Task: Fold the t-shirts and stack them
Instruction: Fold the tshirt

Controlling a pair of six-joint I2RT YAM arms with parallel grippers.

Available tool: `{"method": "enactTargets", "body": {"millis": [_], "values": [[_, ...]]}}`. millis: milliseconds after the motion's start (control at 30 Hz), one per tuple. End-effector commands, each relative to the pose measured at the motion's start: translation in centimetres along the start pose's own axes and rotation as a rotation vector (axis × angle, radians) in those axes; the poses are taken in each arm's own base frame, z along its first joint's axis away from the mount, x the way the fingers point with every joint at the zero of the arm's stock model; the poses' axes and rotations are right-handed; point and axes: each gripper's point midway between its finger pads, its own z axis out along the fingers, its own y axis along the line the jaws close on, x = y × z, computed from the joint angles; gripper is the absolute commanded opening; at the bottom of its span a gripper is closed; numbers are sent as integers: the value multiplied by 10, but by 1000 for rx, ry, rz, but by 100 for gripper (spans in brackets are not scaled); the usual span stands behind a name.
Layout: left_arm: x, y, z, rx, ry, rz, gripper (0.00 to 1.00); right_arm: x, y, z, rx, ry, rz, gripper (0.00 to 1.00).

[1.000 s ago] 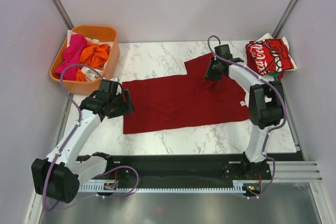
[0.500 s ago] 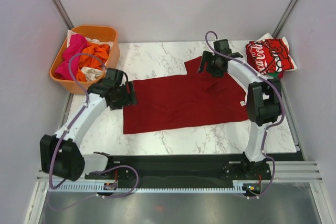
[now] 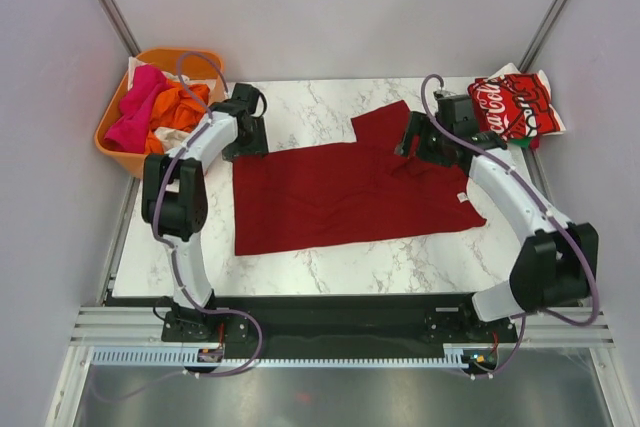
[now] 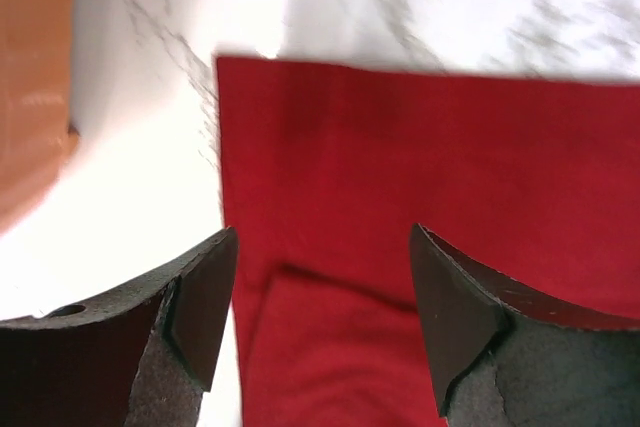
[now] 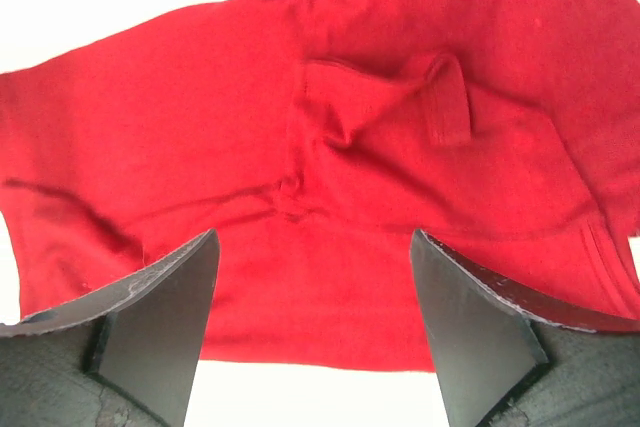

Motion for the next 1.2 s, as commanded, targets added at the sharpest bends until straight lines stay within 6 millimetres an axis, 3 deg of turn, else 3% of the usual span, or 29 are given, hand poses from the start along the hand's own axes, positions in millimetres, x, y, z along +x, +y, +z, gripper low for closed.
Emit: {"method": "enactTargets", "body": {"millis": [0, 167, 300, 500, 600, 700, 733, 833, 967, 1067, 1100, 1133, 1167], "values": [[-15, 28, 16, -118, 0, 37, 76, 4, 3, -27, -40, -36, -21, 87], [-14, 33, 39, -93, 47, -16, 73, 7, 4, -47, -55, -63, -35, 88], [-21, 34, 53, -92, 53, -37, 74, 10, 5, -46, -67, -51, -38, 89], [-13, 43, 82, -34, 128, -111, 73, 20, 0, -42, -55, -28, -41, 89], [-8, 43, 92, -15, 154, -114, 66, 23, -2, -39, -46, -22, -44, 89], [-1, 42, 98, -16, 174, -113, 54, 24, -5, -37, -37, -16, -46, 89], [0, 41, 98, -12, 177, -115, 42, 24, -5, -37, -35, -17, -46, 89], [-1, 40, 93, -3, 173, -123, 18, 22, -6, -36, -28, -22, -48, 89], [-7, 36, 76, 28, 158, -115, 15, 11, -3, -26, -28, -40, -43, 89], [-3, 38, 59, 30, 167, -113, 17, -7, 1, -3, -18, -50, -28, 90], [1, 38, 56, 27, 179, -109, 17, -6, -3, 16, 2, -21, -26, 90], [1, 37, 50, 39, 179, -102, 17, -30, 6, 19, -2, -65, -34, 90], [7, 38, 45, 41, 208, -93, 17, -40, 5, 27, 17, -75, -47, 90]]}}
